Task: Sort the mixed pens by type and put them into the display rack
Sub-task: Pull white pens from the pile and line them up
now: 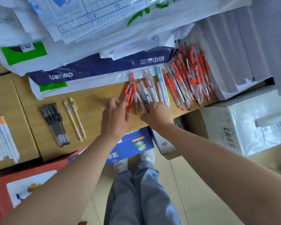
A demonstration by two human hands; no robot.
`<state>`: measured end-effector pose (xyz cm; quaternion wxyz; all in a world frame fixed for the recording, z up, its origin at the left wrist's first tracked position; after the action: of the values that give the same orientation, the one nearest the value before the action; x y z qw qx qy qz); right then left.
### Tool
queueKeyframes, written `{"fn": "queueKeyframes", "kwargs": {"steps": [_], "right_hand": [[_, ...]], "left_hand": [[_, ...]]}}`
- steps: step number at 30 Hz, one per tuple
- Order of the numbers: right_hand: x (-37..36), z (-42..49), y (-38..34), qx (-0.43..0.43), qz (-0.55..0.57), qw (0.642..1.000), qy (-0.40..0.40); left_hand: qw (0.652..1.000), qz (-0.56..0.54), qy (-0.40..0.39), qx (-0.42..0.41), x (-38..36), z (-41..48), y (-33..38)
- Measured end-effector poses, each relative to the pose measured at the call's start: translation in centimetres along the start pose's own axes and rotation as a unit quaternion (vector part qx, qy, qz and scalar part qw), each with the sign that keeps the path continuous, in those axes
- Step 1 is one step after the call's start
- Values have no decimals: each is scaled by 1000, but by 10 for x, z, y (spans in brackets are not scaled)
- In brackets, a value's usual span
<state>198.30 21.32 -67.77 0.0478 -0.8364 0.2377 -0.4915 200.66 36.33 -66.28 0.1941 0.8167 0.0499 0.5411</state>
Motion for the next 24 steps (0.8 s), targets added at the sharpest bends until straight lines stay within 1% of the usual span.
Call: {"fn": "queueKeyframes", "kwargs": {"steps": [1, 3, 4, 5, 7, 8, 9, 11, 13, 15, 16, 17, 18, 21, 24], "right_hand": [[1, 1, 4, -10, 57, 998, 5], [6, 1, 12, 13, 129, 992, 8], [10, 0, 14, 37, 143, 989, 2], [15, -2, 16, 59, 153, 986, -8], [23, -7, 16, 94, 186, 978, -31], [25, -8, 17, 106, 202, 973, -41], [28, -9, 16, 113, 216, 969, -50], [30, -7, 20, 109, 226, 967, -50], [38, 1, 33, 80, 188, 979, 10], [48, 12, 55, 5, 126, 988, 94], [50, 17, 66, -38, 102, 987, 120], [50, 22, 73, -70, 81, 986, 127], [45, 26, 77, -86, 59, 988, 117], [30, 32, 72, -90, 15, 993, 69], [24, 36, 71, -127, 55, 989, 48]], "left_hand": [[1000, -8, 24, 2, 4, 0, 2], [997, -69, 40, 20, 9, 2, 7], [991, -124, 24, 39, 7, 4, 10], [979, -194, -7, 65, 4, 7, 14], [926, -351, -71, 119, -3, 12, 25], [900, -405, -87, 140, -6, 15, 31], [883, -433, -92, 156, -7, 18, 35], [874, -441, -88, 181, -7, 23, 38], [877, -430, -84, 199, -7, 28, 36], [884, -414, -91, 200, -9, 32, 31], [887, -408, -95, 195, -10, 33, 29], [889, -406, -98, 189, -11, 34, 27], [890, -405, -100, 183, -13, 34, 26], [893, -401, -103, 177, -16, 35, 25], [891, -407, -109, 169, -18, 35, 29]]}}
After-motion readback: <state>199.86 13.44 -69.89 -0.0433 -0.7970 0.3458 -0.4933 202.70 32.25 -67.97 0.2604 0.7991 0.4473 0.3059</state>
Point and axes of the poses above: each hand's wrist, its own z-axis towards the middle knuckle, its own x-axis out of the back of the hand, y = z × x, the point moved 5 cm from there along z, towards the middle knuckle, and after that the axes turned 3 degrees about y, right-handed, at the moved point
